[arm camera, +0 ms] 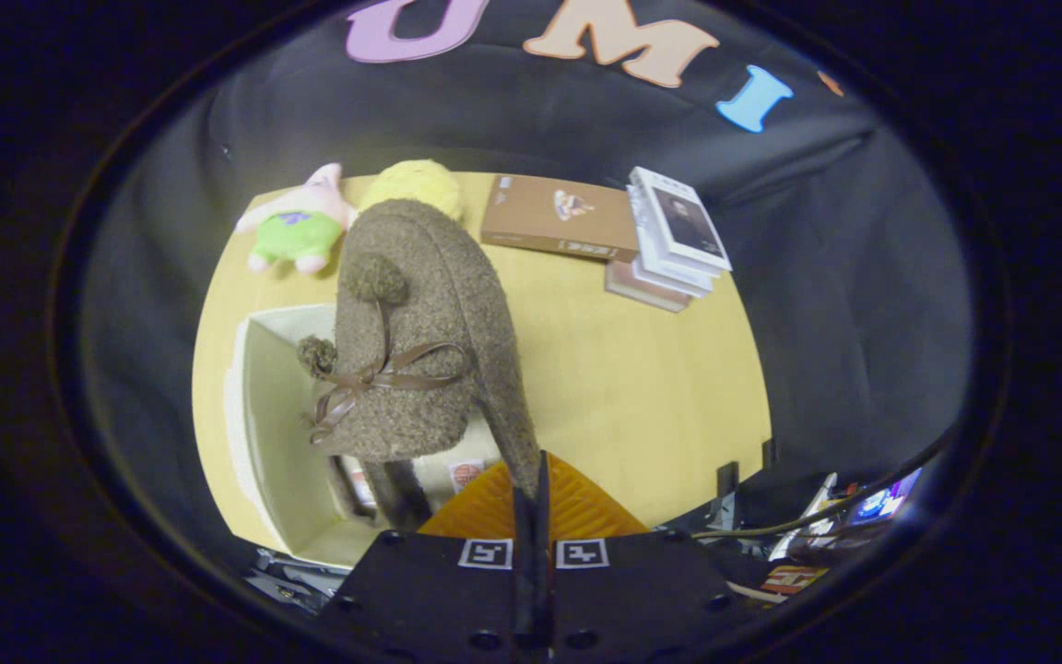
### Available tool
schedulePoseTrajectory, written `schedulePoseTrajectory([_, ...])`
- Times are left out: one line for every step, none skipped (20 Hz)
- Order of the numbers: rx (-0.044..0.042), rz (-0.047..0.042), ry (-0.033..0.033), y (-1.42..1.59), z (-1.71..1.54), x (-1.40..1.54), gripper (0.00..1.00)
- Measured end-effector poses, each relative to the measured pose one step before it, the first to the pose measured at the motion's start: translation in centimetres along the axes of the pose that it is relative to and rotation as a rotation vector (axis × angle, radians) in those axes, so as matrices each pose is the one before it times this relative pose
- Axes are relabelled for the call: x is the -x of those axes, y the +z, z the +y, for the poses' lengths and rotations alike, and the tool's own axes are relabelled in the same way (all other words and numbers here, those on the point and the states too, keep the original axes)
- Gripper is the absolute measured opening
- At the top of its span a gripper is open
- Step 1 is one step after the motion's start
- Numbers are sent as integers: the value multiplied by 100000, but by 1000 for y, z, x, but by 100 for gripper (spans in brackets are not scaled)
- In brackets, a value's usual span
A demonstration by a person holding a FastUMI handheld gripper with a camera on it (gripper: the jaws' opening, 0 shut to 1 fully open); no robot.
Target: Open the storage box then place both shoes into the box .Put the left shoe in first, then the right shoe, with the right side of both shoes facing outward in a uniform manner.
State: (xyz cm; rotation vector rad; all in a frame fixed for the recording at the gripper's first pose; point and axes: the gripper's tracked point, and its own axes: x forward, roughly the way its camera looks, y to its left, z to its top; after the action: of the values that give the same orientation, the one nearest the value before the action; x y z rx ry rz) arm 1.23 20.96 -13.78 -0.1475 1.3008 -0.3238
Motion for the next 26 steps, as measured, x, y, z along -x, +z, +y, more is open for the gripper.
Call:
schedulePoseTrajectory([1192, 1178, 467, -576, 1431, -265, 3])
schedulePoseTrajectory([511, 1489, 984, -739, 1457, -522, 3])
schedulePoseTrajectory([54, 1973, 1584, -720, 1466, -519, 3])
schedulePoseTrajectory([-529, 2066, 1603, -449, 1341, -643, 4])
schedulePoseTrajectory([-327, 1596, 1163, -545, 978, -677, 4])
schedulePoseTrajectory([372, 1459, -17, -360, 335, -893, 4])
schedulePoseTrajectory([1086, 1575, -1360, -417, 51, -700, 4])
schedulePoseTrajectory([1258, 1638, -2183, -379, -311, -826, 4])
schedulePoseTrajectory([1086, 1428, -2266, -290, -374, -720, 3])
schedulePoseTrajectory([472, 1267, -1478, -192, -215, -736, 3])
schedulePoseTrajectory([-507, 1307, 124, -154, -2, -654, 3])
schedulePoseTrajectory([-2178, 1185, 1790, -148, 212, -617, 3])
schedulePoseTrajectory([-2078, 1032, 1726, -75, 269, -422, 4])
schedulePoseTrajectory([-1130, 800, 774, -88, -8, -469, 4])
schedulePoseTrajectory([89, 606, -106, -97, -185, -363, 4])
schedulePoseTrajectory([917, 383, 495, -92, -8, -71, 5])
schedulePoseTrajectory([1341, 367, 48, 23, 1, 200, 6])
schedulePoseTrajectory([625, -358, -136, -133, -300, -28, 8])
schedulePoseTrajectory([-338, -315, 1681, -91, 55, 266, 12])
schedulePoseTrajectory([-801, -724, 2289, -30, 360, 416, 20])
schedulePoseTrajectory([-1232, -1092, 2859, 190, 81, 629, 28])
schedulePoseTrajectory([-2375, -1489, 4293, -59, 692, 686, 38])
schedulePoseTrajectory([-2182, -2100, 3708, 267, 621, 491, 48])
schedulePoseTrajectory([-1017, -1792, 2901, -32, 438, 688, 58])
schedulePoseTrajectory([828, -1096, -825, -63, -170, 473, 69])
schedulePoseTrajectory([2526, -142, -2265, -324, -505, 560, 79])
